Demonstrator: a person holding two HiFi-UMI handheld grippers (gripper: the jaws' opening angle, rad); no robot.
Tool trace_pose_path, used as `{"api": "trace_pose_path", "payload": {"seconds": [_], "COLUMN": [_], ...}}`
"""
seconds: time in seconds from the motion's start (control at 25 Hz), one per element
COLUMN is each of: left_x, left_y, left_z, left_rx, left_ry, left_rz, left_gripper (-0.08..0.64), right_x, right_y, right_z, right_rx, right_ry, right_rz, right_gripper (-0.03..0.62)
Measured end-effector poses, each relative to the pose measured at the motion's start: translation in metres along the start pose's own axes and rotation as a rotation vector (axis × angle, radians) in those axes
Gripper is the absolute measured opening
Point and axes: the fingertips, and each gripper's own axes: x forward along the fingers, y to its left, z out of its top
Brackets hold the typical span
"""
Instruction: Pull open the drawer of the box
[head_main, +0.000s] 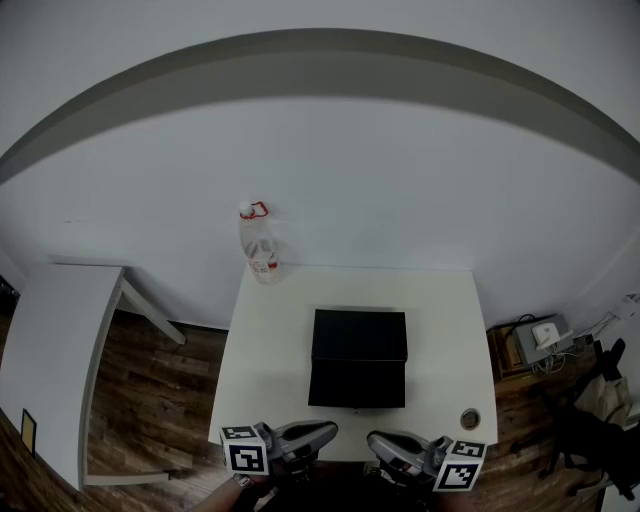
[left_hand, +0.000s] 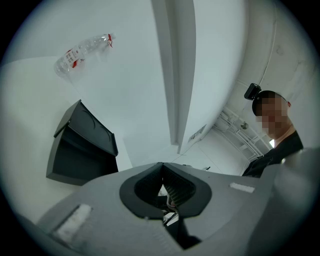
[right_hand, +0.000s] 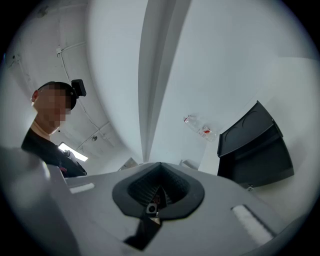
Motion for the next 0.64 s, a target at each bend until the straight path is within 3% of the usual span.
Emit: {"api": "trace_pose_path", "payload": {"seconds": [0.64], "left_x": [-0.0026], "left_y": [-0.0066], "left_z": [-0.006], "left_rx": [-0.001], "left_ry": [-0.012], "left_rz": [-0.002], "left_gripper": [0.002], "right_x": [-0.0057], "right_y": [0.0051], "right_z": [-0.0051], "right_rx": [-0.005], "right_ry": [0.003], "right_rz": [-0.01], "right_gripper": [0.005]}}
